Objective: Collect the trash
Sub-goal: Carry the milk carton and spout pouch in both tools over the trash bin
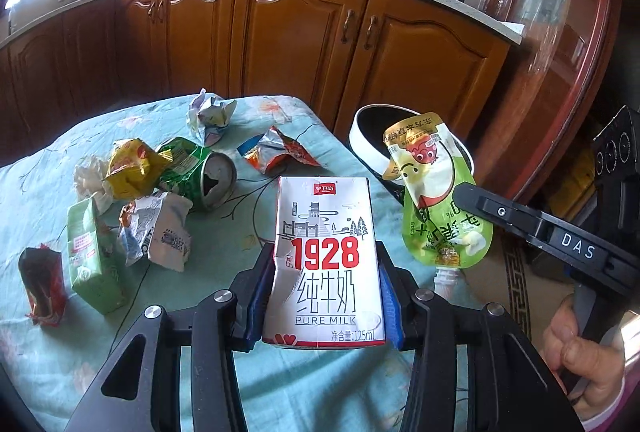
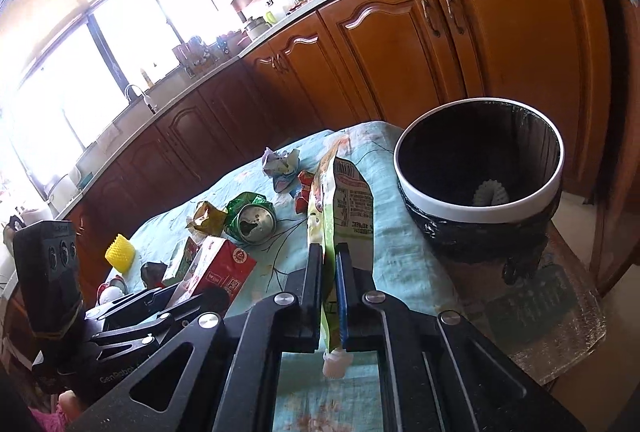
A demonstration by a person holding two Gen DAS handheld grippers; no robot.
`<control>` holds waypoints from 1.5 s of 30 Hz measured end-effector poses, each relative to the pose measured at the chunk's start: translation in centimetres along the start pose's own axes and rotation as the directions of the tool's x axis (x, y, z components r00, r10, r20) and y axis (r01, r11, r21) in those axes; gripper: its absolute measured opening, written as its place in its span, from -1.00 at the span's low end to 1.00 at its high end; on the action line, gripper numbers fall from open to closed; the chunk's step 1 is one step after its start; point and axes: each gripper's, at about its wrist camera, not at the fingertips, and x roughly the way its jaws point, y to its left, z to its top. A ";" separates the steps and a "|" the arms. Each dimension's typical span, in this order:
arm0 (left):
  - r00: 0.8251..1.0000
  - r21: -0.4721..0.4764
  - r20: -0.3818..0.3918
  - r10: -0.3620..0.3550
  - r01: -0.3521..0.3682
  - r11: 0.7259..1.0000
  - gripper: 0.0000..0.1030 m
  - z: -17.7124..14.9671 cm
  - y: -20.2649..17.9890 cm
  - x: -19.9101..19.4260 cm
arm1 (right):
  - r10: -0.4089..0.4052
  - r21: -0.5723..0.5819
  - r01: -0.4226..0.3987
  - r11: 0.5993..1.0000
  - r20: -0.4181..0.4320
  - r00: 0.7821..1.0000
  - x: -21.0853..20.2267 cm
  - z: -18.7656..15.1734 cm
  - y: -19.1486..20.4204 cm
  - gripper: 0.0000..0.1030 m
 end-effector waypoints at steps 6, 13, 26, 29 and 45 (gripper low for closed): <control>1.000 0.013 -0.007 -0.019 0.019 1.000 -0.13 1.3 -1.3 1.8 | -0.022 0.003 0.022 1.000 0.024 0.999 -0.7 0.7 -0.9 -0.89; 0.999 0.039 -0.014 -0.036 0.036 0.999 -0.13 3.1 -3.0 4.3 | -0.056 0.024 0.055 0.998 0.050 0.997 -1.3 2.0 -3.0 -0.89; 0.997 0.090 -0.049 -0.054 0.058 0.994 -0.13 8.5 -6.3 11.0 | -0.155 0.052 0.152 0.987 0.059 0.986 -0.7 5.7 -8.3 -0.89; 0.997 0.096 -0.063 -0.051 0.057 0.994 -0.13 9.8 -6.8 12.9 | -0.170 0.065 0.166 0.984 0.047 0.984 -0.3 6.7 -9.5 -0.89; 0.991 0.114 -0.132 -0.028 0.043 0.993 -0.12 13.0 -8.5 19.9 | -0.198 0.067 0.200 0.978 -0.038 0.979 2.5 9.2 -11.9 -0.89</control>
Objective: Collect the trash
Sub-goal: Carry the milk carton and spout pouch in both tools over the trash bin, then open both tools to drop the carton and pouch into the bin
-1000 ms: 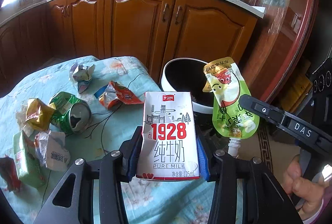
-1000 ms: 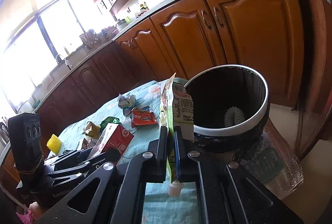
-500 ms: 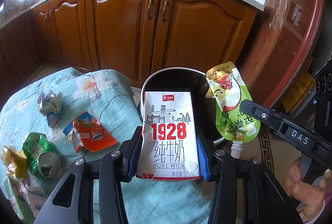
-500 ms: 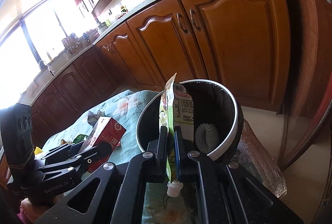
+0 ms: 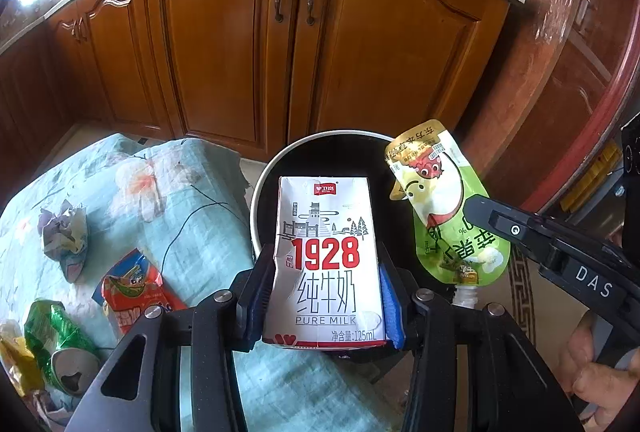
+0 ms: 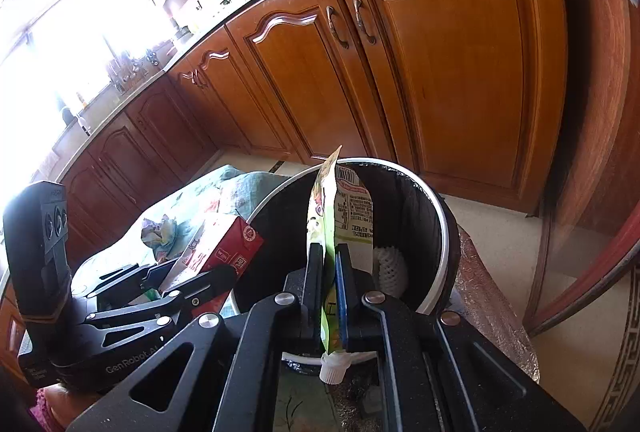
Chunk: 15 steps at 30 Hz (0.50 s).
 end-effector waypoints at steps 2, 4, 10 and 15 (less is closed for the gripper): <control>1.000 -0.007 -0.010 -0.001 0.001 1.000 -0.12 0.2 0.0 0.4 | -0.001 0.001 0.001 1.000 -0.003 1.000 0.2 0.2 -0.1 -0.89; 1.000 -0.008 -0.011 -0.001 0.001 1.000 -0.12 0.3 0.0 0.7 | -0.007 0.000 0.007 1.000 -0.006 1.000 0.3 0.3 -0.1 -0.89; 1.000 -0.017 0.004 0.011 -0.011 1.000 0.35 0.1 0.0 0.1 | -0.011 0.012 0.012 1.000 -0.010 1.000 0.3 0.4 -0.4 -0.52; 0.999 -0.035 0.029 0.017 -0.015 0.999 0.44 -1.1 0.7 -1.4 | 0.011 0.032 -0.011 0.999 0.027 1.000 -0.5 -0.1 -0.4 0.33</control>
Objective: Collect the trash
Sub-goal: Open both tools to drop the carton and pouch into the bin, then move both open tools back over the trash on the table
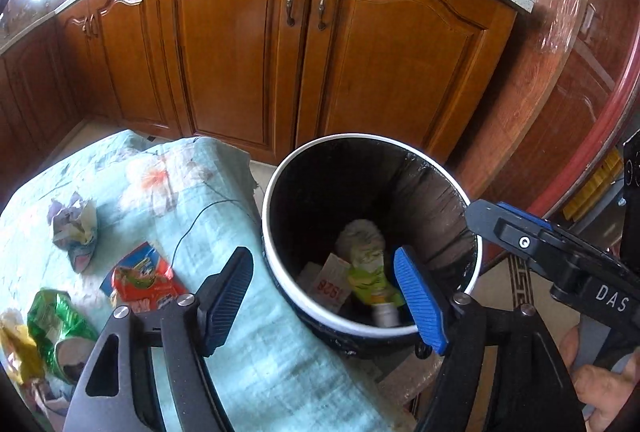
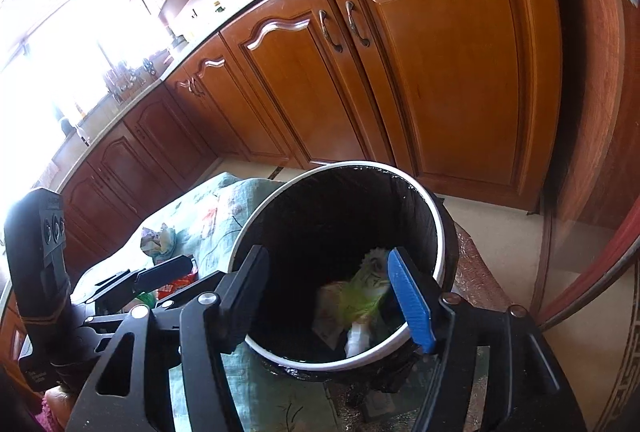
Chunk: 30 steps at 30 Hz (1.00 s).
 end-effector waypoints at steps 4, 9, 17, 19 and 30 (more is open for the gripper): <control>1.000 -0.045 0.021 0.000 0.001 0.999 0.48 -1.8 1.1 -1.6 | 0.029 0.020 -0.030 0.999 0.024 0.999 -0.7 -0.9 0.2 0.59; 0.998 -0.104 0.065 0.001 0.005 0.995 0.48 -5.3 2.5 -4.6 | 0.055 0.025 -0.056 0.998 0.040 0.998 -1.5 -2.6 1.3 0.74; 0.994 -0.141 0.097 0.049 -0.035 0.989 0.49 -10.5 4.9 -9.8 | 0.097 -0.016 -0.096 0.995 0.050 0.994 -2.6 -6.0 5.0 0.80; 0.993 -0.151 0.104 0.064 -0.048 0.987 0.49 -11.7 5.6 -11.1 | 0.112 -0.018 -0.111 0.994 0.045 0.993 -2.7 -6.9 5.8 0.81; 0.981 -0.251 0.105 0.165 -0.134 0.959 0.50 -17.5 9.8 -17.0 | 0.170 -0.037 -0.172 0.984 -0.049 0.984 -1.7 -11.7 10.6 0.82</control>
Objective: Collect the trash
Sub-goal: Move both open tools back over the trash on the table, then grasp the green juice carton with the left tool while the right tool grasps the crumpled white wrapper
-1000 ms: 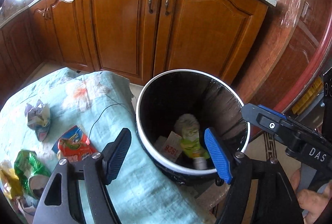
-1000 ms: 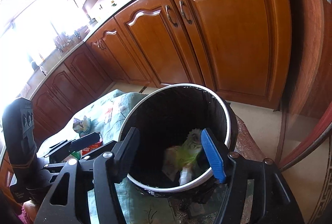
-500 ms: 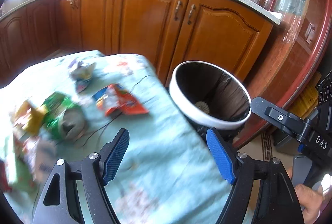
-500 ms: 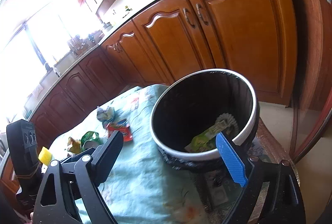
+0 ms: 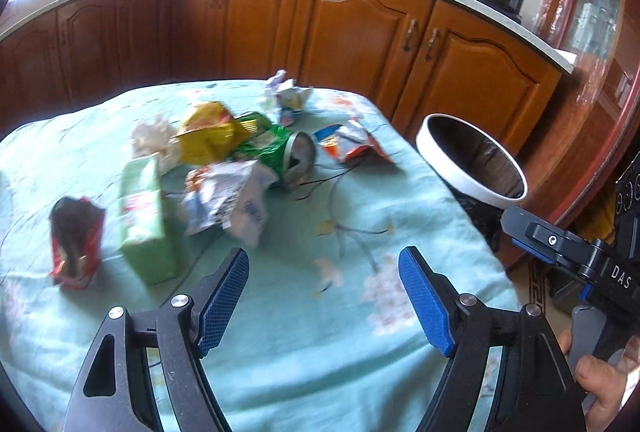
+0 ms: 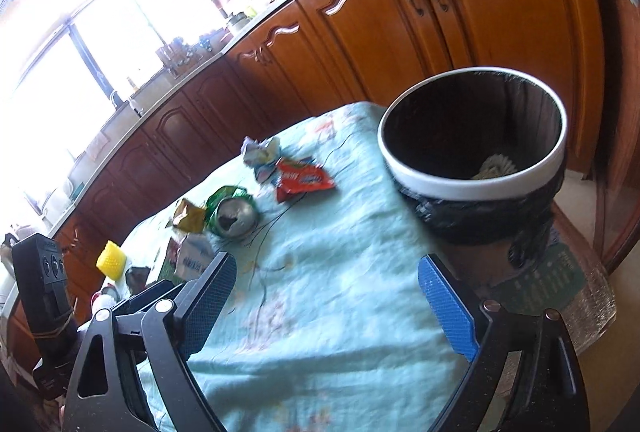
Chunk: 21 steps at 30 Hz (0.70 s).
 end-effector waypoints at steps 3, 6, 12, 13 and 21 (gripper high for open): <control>1.000 -0.035 0.005 0.021 -0.021 0.999 0.50 -0.9 1.6 -1.4 | 0.012 -0.012 -0.012 1.000 -0.018 1.000 0.6 -0.9 1.3 0.82; 0.999 -0.068 0.015 0.043 -0.042 0.997 0.50 -1.5 3.1 -2.8 | 0.030 -0.027 -0.031 0.999 -0.041 0.999 1.3 -1.6 2.7 0.82; 0.996 -0.094 0.039 0.080 -0.076 0.993 0.50 -2.4 5.2 -5.1 | 0.063 -0.068 -0.067 0.995 -0.066 0.996 2.1 -2.5 5.1 0.82; 0.996 -0.101 0.038 0.084 -0.079 0.992 0.50 -2.4 5.4 -5.3 | 0.069 -0.075 -0.074 0.994 -0.070 0.995 2.2 -2.5 5.6 0.82; 0.992 -0.121 0.014 0.128 -0.126 0.985 0.50 -1.8 7.1 -4.9 | 0.118 -0.116 -0.129 0.985 -0.102 0.988 3.7 -2.4 8.5 0.80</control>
